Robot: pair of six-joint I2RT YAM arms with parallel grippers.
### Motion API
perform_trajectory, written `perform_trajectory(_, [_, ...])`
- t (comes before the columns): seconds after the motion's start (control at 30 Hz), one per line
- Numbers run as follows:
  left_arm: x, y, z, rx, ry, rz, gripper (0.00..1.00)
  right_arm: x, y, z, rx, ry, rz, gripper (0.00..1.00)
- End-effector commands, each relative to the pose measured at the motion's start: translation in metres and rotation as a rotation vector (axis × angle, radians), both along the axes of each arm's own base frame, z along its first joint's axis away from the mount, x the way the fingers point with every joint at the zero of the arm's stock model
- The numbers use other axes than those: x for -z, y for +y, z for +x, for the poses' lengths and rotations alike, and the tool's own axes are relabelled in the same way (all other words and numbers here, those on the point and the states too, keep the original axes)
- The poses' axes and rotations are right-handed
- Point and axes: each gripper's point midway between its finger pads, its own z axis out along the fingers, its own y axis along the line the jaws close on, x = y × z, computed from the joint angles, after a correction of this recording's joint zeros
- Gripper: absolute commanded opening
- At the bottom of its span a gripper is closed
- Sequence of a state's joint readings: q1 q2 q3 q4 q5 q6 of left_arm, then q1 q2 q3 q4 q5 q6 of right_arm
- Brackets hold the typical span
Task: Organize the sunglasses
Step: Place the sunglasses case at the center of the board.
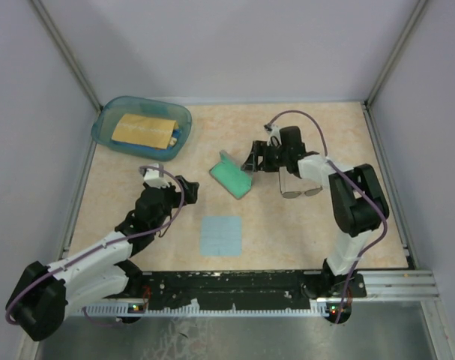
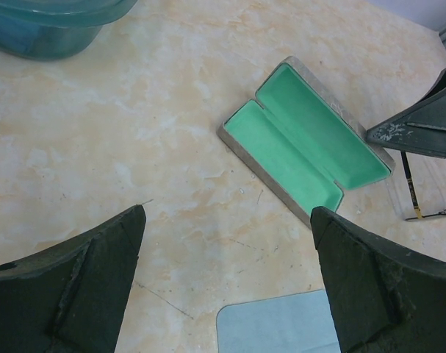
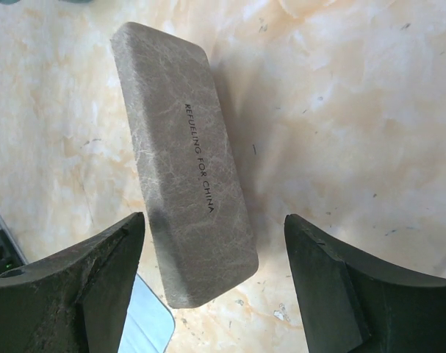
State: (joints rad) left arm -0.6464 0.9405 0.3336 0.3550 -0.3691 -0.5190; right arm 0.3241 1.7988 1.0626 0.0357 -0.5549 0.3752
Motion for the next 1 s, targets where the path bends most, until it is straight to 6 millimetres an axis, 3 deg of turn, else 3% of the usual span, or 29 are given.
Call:
perform_trajectory(0.0, [-0.012,-0.005,0.0,0.025,-0.024,-0.012,1.0,-0.038,-0.004,0.015,0.018,-0.142,-0.037,0.77])
perform_trajectory(0.2, [-0.013,-0.004,-0.002,0.024,-0.033,-0.019,1.0,-0.042,0.0,0.013,0.025,-0.194,-0.178,0.77])
perform_trajectory(0.53, [-0.014,-0.004,-0.004,0.031,-0.038,-0.025,1.0,-0.064,0.023,0.01,-0.004,-0.286,-0.31,0.76])
perform_trajectory(0.97, [-0.025,-0.002,-0.005,0.034,-0.056,-0.025,1.0,-0.059,0.048,0.028,-0.061,-0.325,-0.467,0.67])
